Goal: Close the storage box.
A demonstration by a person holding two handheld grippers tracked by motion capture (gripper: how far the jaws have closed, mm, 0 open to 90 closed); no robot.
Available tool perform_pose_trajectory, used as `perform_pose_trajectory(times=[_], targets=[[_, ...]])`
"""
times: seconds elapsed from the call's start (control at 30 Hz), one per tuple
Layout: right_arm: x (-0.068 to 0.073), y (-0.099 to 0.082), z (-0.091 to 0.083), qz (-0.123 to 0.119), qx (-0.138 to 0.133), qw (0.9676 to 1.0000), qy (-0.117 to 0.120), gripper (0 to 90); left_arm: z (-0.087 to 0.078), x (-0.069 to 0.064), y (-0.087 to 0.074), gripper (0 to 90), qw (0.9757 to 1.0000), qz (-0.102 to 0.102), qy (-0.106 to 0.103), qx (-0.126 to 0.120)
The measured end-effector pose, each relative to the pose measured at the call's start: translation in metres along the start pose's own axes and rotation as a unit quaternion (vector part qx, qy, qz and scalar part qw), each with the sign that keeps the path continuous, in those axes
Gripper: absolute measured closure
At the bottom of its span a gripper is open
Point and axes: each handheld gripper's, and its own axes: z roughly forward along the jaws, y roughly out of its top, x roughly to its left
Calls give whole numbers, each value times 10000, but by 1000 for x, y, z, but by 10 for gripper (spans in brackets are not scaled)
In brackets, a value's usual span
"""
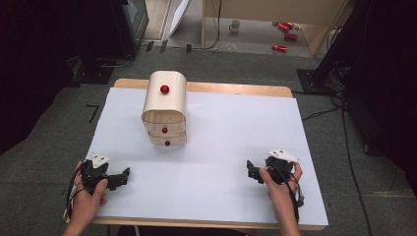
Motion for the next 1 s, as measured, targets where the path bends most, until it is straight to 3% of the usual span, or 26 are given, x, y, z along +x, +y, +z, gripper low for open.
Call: perform_pose_trajectory(times=[0.27, 0.63, 0.73, 1.0], targets=[[-34, -11, -18, 161, -67, 9997, -177, 0, 0, 0, 0, 0, 10000, -1, -3, 4], [-74, -35, -28, 427, 96, 9984, -370, 0, 0, 0, 0, 0, 10000, 5, -1, 3], [-80, -38, -30, 316, 145, 9981, -499, 0, 0, 0, 0, 0, 10000, 5, -1, 4], [-96, -47, -36, 337, 204, 9971, -659, 0, 0, 0, 0, 0, 10000, 0, -2, 0]])
